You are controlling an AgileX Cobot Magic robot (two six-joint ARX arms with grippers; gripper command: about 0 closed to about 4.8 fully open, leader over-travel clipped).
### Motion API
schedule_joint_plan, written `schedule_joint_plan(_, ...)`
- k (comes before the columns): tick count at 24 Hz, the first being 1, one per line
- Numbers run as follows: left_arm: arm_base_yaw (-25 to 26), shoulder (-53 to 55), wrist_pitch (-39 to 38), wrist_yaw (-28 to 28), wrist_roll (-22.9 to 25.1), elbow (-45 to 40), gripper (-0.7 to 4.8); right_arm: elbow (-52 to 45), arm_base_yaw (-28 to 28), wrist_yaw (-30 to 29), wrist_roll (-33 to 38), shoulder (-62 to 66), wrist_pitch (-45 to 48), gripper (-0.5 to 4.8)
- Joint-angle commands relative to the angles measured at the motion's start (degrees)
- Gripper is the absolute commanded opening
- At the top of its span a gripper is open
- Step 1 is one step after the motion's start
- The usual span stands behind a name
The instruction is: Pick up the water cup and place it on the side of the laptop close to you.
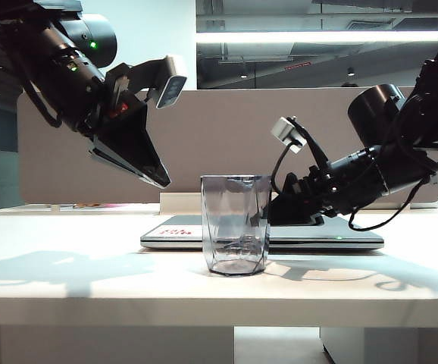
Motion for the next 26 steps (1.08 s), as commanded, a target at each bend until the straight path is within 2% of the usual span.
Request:
schedule_joint_plan(1,0.00,-0.28,-0.11,0.24,0.04,0.11,-0.06,0.11,0.20,-0.07,0.20,-0.22,3.39,0.84)
schedule_joint_plan(5,0.00,-0.28,-0.15,0.22,0.02,0.11,-0.06,0.11,0.39,-0.33,0.22,-0.22,6.21,0.86)
schedule_joint_plan(6,0.00,-0.28,-0.15,0.24,0.02,0.11,-0.06,0.11,0.46,-1.92,0.20,-0.22,6.58,0.87)
schedule_joint_plan(11,0.00,-0.28,-0.15,0.22,0.00,0.11,-0.06,0.11,0.61,-3.96,0.20,-0.22,6.71,1.17)
schedule_joint_plan(15,0.00,-0.28,-0.22,0.24,0.00,0.11,-0.06,0.11,1.55,-3.28,0.17,-0.22,6.84,1.16)
schedule_joint_plan(19,0.00,-0.28,-0.31,0.26,-0.02,0.11,-0.06,0.11,3.39,-0.02,0.17,-0.15,9.40,1.16)
schedule_joint_plan(23,0.00,-0.28,-1.05,0.26,0.00,0.11,-0.06,0.11,3.82,0.77,0.20,-0.11,9.99,1.01)
schedule_joint_plan(26,0.00,-0.28,-1.20,0.26,0.00,0.11,-0.06,0.11,3.82,0.79,0.20,-0.11,9.99,0.56)
